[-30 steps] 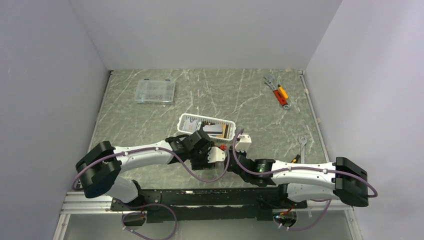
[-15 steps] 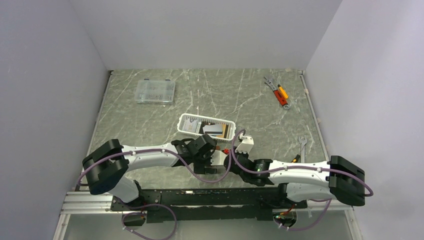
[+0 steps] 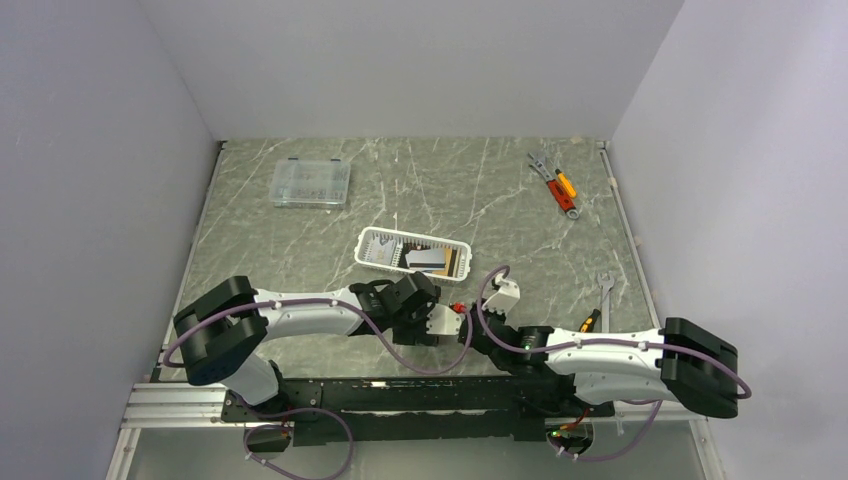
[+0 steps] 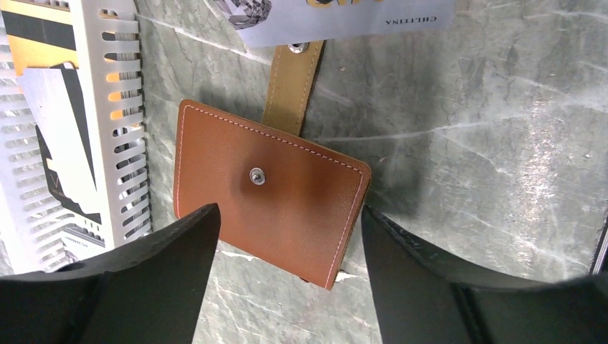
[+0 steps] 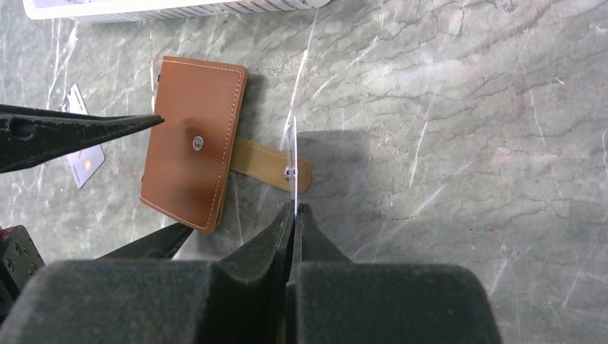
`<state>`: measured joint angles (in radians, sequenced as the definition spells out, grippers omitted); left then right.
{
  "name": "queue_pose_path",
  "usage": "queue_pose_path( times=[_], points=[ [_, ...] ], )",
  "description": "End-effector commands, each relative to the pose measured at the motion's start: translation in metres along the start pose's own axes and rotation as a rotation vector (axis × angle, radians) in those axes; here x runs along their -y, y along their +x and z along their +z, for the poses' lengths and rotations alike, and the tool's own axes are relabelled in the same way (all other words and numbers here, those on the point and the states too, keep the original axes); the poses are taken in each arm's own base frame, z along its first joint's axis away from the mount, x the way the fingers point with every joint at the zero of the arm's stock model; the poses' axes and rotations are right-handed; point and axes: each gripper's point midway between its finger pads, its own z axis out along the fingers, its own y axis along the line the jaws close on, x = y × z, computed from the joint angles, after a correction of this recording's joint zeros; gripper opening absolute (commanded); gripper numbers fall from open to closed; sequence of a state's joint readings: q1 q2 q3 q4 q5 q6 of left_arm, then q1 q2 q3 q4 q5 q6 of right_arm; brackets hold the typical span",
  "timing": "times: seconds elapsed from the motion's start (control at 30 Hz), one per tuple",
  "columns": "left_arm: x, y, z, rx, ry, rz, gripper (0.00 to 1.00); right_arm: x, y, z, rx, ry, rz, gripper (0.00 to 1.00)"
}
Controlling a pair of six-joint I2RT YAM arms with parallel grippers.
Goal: Put the credit cards into the card holder
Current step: Open the card holder at the center of the board.
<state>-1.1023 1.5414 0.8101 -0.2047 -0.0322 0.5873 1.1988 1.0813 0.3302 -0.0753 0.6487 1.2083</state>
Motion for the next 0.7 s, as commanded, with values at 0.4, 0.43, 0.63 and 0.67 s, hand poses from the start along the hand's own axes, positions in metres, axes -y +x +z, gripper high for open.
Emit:
queue_pose_path(
  times=[0.4,0.43,0.63,0.67],
  points=[
    [0.001,-0.016,-0.012,0.032,0.018,0.039,0.28,0.015,0.01,0.006,-0.015,0.018,0.071,0.0],
    [0.0,-0.017,-0.013,0.034,0.013,0.035,0.27,0.016,0.01,0.006,-0.017,0.02,0.072,0.0],
    [-0.012,-0.013,-0.02,0.019,-0.05,0.006,0.1,0.018,0.014,0.008,-0.024,0.029,0.077,0.0],
    [-0.013,-0.011,-0.02,0.016,-0.055,0.005,0.07,0.018,0.014,0.008,-0.025,0.029,0.076,0.0]
  ],
)
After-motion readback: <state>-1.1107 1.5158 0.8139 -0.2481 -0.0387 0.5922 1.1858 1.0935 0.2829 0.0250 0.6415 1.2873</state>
